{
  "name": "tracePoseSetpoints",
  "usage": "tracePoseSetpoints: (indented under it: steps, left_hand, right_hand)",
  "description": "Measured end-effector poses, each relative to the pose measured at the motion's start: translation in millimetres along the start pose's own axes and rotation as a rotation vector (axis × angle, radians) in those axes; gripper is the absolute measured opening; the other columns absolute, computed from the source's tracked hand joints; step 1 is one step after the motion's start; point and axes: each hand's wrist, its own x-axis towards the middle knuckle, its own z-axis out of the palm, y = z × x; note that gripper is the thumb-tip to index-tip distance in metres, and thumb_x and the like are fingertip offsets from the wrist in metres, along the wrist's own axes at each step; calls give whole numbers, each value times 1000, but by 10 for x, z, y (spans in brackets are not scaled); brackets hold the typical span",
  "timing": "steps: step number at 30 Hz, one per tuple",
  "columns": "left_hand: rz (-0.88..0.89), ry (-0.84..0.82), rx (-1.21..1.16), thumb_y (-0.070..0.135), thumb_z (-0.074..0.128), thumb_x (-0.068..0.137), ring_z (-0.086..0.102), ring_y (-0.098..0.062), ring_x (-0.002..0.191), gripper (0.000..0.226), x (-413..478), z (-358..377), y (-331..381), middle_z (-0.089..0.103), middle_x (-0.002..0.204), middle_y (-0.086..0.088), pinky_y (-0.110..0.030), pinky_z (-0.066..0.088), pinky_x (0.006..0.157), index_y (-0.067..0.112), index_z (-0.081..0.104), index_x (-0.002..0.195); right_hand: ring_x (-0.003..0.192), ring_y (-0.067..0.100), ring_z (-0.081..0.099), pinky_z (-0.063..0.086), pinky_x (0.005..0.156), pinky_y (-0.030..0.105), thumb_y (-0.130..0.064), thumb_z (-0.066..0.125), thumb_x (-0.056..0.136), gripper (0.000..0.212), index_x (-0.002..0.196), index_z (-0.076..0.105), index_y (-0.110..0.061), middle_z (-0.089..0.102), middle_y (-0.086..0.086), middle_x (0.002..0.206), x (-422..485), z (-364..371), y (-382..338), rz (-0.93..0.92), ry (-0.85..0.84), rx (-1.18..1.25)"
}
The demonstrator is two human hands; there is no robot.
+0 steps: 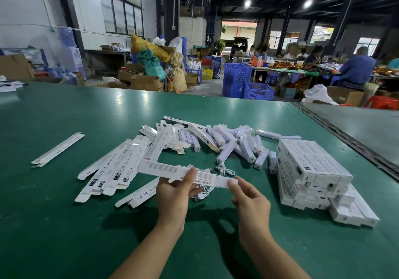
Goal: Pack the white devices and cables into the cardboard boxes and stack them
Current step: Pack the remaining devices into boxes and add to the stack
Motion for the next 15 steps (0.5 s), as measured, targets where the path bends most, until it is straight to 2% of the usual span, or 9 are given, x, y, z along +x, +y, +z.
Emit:
tracePoseSetpoints:
  steps: [3, 7, 9, 12, 15]
  left_hand:
    - [6, 0, 7, 27, 77, 71, 75, -33, 87, 51, 0, 2, -2, 77, 97, -15, -32, 61, 64, 0, 61, 111]
    - [8, -19, 33, 27, 78, 70, 75, -34, 88, 52, -28, 33, -43, 76, 98, -17, -34, 61, 64, -1, 59, 110]
    - [20, -22, 46, 29, 79, 68, 75, -34, 87, 51, -44, 42, -63, 76, 96, -16, -34, 61, 63, 2, 61, 107]
    - [14, -36, 54, 32, 80, 68, 75, -33, 87, 49, -38, 34, -73, 77, 95, -13, -33, 60, 63, 7, 63, 106]
    - [-6, -64, 47, 36, 80, 67, 75, -32, 85, 53, -41, 33, -72, 77, 95, -10, -30, 60, 61, 7, 62, 108]
  right_hand:
    - [76, -6, 68, 46, 70, 20, -23, 81, 78, 16, 93, 75, -22, 76, -14, 87, -6, -10, -22, -16, -12, -36]
    - [67, -1, 65, 46, 63, 20, -19, 80, 79, 7, 86, 79, -20, 77, -5, 83, -55, 26, 1, -36, -71, -105]
    - [61, 6, 61, 46, 56, 21, -22, 73, 86, 15, 100, 77, -18, 76, 1, 85, -88, 58, 1, -26, -127, -88]
    - [48, 18, 53, 44, 48, 26, -47, 60, 90, 36, 122, 63, -32, 71, 6, 105, -128, 91, -39, 85, -276, 37]
    - [39, 17, 44, 38, 41, 25, -68, 43, 81, 56, 132, 46, -45, 73, -5, 111, -162, 94, -105, 130, -514, 51]
